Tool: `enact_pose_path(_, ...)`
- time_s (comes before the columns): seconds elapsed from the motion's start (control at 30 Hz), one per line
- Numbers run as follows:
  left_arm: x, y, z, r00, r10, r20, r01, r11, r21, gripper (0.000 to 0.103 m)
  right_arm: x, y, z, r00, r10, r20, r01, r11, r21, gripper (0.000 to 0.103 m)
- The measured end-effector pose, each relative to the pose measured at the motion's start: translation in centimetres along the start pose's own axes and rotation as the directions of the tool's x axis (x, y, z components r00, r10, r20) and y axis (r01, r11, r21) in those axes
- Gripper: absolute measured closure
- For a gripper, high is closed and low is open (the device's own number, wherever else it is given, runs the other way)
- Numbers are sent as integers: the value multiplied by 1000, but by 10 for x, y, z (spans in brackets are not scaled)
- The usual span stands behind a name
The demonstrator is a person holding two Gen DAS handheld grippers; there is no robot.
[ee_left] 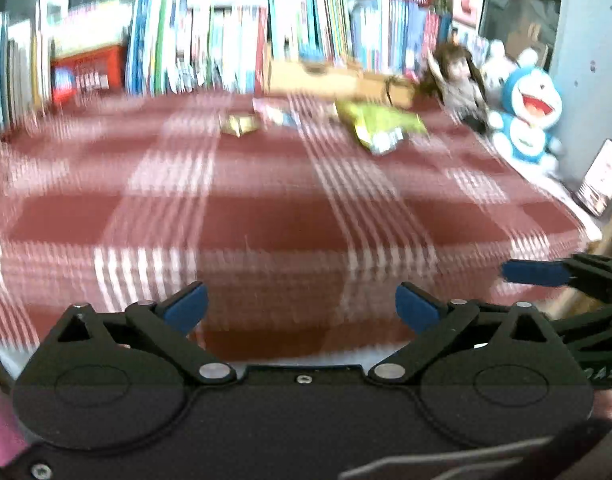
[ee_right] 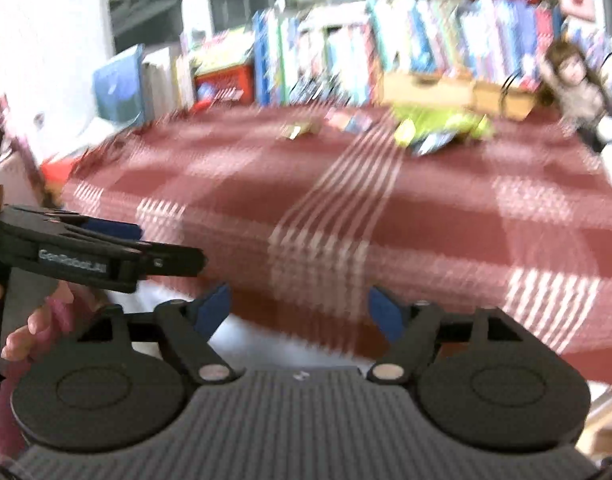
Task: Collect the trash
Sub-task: 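Raise both open tools back toward the table, then grasp the gold foil wrapper with left tool while right tool grasps gold foil bag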
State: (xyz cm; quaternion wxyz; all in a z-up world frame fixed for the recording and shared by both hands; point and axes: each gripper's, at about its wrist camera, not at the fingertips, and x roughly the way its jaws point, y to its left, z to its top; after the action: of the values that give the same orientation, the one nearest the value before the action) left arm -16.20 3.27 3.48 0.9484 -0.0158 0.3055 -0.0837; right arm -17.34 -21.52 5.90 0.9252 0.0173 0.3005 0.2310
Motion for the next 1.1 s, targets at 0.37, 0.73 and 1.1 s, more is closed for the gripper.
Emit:
enact_pose_path(0.37, 67, 25, 89, 992, 47, 116, -42, 998, -43, 1, 30, -85, 75, 982, -143, 123, 118, 974, 192, 5)
enact_pose_path(0.73, 175, 50, 153, 980, 100, 174, -98, 995, -19, 1, 117, -160, 135, 989, -142, 51, 106, 894, 435, 1)
enact_pose_path(1.1, 253, 45, 150, 979, 146, 143, -165, 977, 133, 1, 209, -191, 152, 986, -147, -74, 164, 828, 536, 1)
